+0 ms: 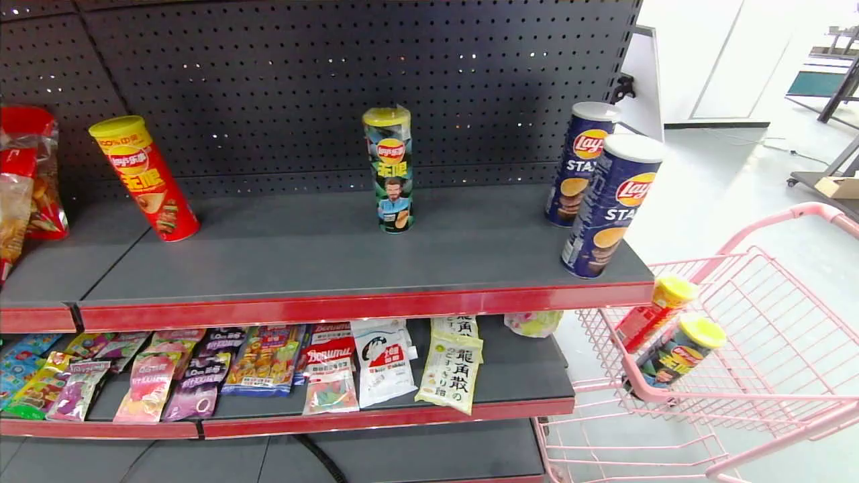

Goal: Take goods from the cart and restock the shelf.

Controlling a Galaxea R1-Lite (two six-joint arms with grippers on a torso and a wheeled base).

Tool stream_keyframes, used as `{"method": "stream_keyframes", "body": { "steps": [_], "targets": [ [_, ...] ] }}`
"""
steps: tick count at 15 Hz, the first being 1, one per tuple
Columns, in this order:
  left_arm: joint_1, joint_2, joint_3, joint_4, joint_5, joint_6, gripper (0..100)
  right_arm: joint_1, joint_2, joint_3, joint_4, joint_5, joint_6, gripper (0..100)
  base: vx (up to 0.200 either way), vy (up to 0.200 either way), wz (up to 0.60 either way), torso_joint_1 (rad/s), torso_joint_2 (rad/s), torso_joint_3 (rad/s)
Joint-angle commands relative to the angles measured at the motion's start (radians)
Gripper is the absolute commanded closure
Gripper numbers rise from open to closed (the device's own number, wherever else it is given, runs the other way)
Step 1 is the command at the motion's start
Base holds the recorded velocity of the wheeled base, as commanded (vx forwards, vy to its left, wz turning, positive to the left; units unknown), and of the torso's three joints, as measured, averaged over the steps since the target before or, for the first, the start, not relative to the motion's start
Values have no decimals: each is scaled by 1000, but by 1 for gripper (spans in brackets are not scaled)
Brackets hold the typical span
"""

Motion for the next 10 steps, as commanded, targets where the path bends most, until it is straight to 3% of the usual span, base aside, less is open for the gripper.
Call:
{"method": "stream_keyframes", "body": {
  "steps": [1,3,4,10],
  "targets": [
    [1,1,0,0,0,0,0,0,2,0,1,0,-1,0,0,-200,0,2,-2,-2],
    [1,1,0,0,-1,2,0,0,2,0,1,0,-1,0,0,-200,0,5,5,2],
    [1,1,0,0,-1,0,0,0,2,0,1,0,0,0,0,0,0,0,0,0],
    [1,1,0,0,-3,-1,0,0,0,0,-1,0,0,0,0,0,-600,5,2,6]
  ]
}}
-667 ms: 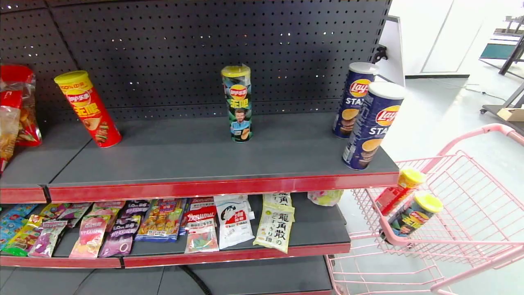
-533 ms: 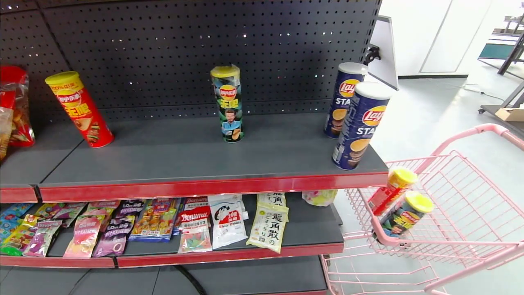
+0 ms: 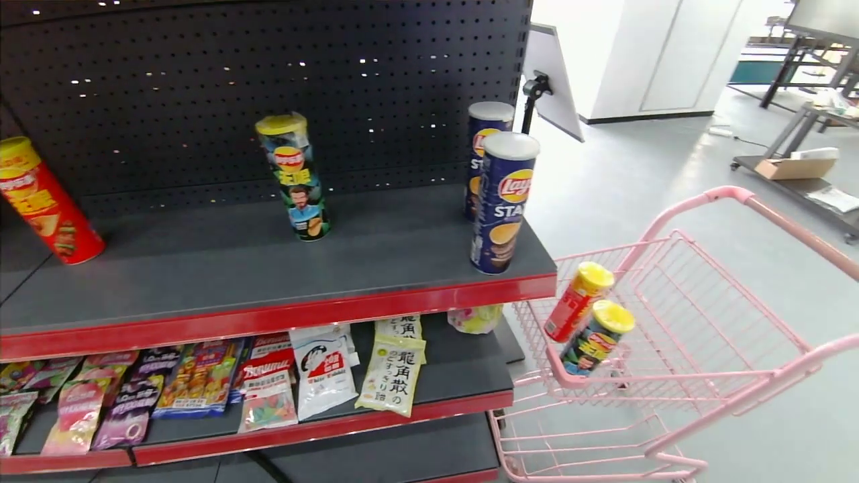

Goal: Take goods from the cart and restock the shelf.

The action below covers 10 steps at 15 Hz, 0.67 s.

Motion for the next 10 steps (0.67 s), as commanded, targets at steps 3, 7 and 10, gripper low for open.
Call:
{"method": "stream_keyframes", "body": {
  "steps": [3,7,10],
  "targets": [
    [-2,1,0,1,1,0,0,-1,2,0,-3,1,-1,0,0,0,-600,2,4,2],
    [-2,1,0,1,-1,0,0,-1,2,0,-1,1,-2,0,0,0,-300,1,1,0],
    [-2,1,0,1,-1,0,0,1,0,0,-1,3,-2,0,0,0,0,0,0,0]
  ]
}}
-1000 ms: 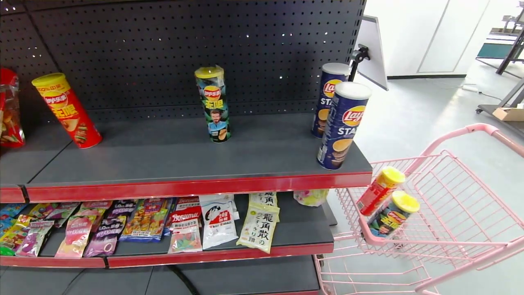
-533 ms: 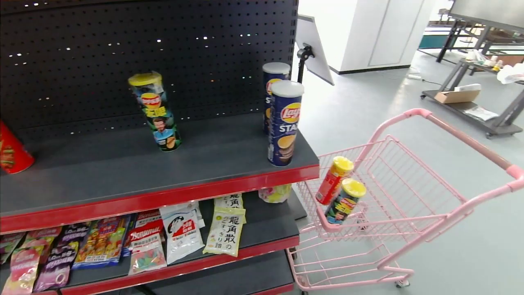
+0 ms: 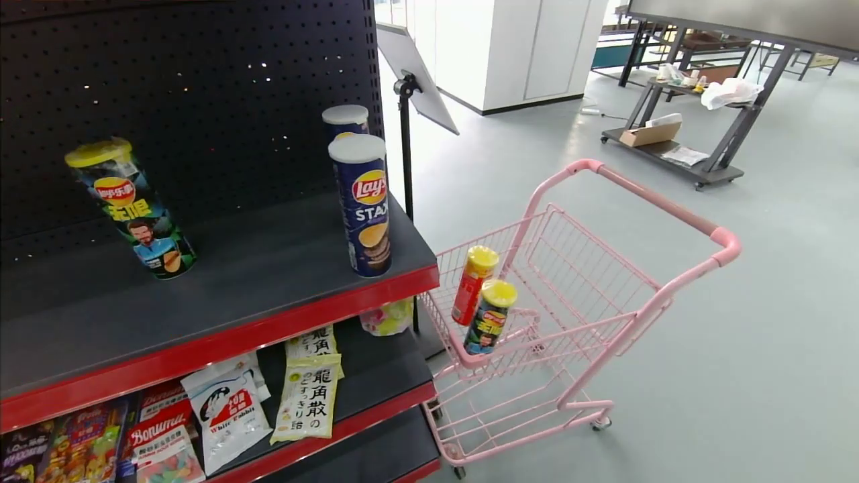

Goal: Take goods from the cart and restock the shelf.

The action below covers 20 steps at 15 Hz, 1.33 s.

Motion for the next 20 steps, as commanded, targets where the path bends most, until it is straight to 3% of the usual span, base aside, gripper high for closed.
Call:
{"method": "stream_keyframes", "body": {
  "steps": [1,16,20],
  "targets": [
    [2,1,0,0,0,0,0,1,0,0,1,0,-1,0,0,0,0,-115,295,154],
    [2,1,0,0,0,4,0,1,0,0,0,0,-3,0,0,0,0,-153,384,225],
    [0,1,0,0,-2,4,0,4,6,0,1,3,-7,0,200,0,0,-39,83,57]
  ]
}}
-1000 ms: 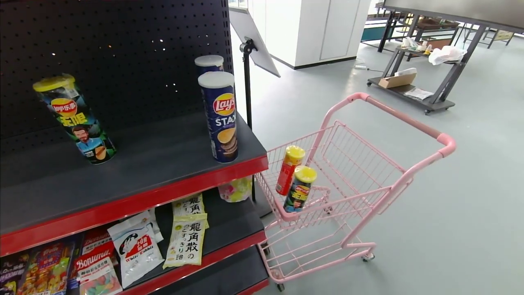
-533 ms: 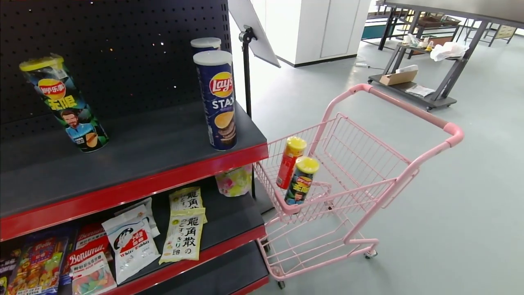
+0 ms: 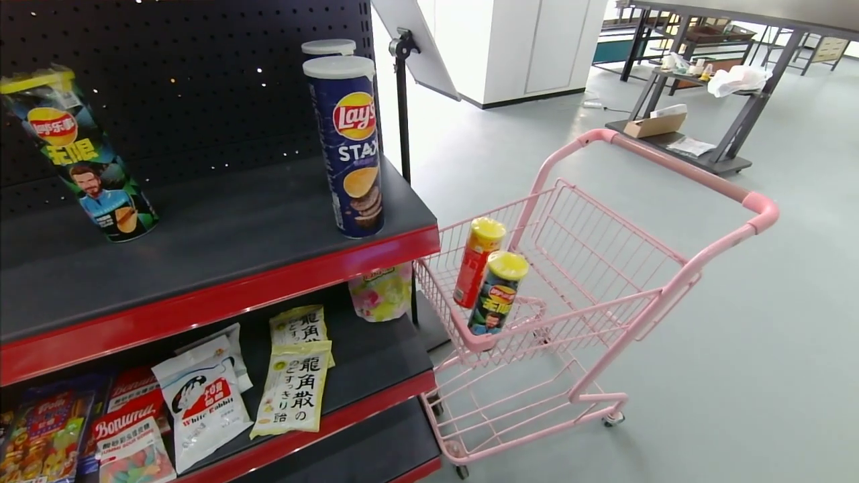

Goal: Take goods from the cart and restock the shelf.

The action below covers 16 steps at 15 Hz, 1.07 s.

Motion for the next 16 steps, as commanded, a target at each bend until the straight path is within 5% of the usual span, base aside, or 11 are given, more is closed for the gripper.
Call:
{"method": "stream_keyframes", "body": {
  "steps": [1,5,7,9,13,16],
  "targets": [
    [0,1,0,0,1,0,0,6,13,0,0,2,-1,0,0,0,0,0,0,0],
    [0,1,0,0,1,-5,0,20,41,-2,-3,61,-44,0,0,0,0,0,0,0],
    [-1,1,0,0,1,-6,0,32,397,-305,2,159,-28,0,0,0,0,0,0,0],
    [-1,1,0,0,-1,-5,0,86,673,-428,-23,191,-21,0,0,0,0,0,0,0],
    [-1,1,0,0,-1,-6,0,124,1284,-354,-618,194,51,0,0,0,0,0,0,0],
    [-1,1,0,0,1,-6,0,232,1474,-356,-751,194,51,0,0,0,0,0,0,0]
  ]
}}
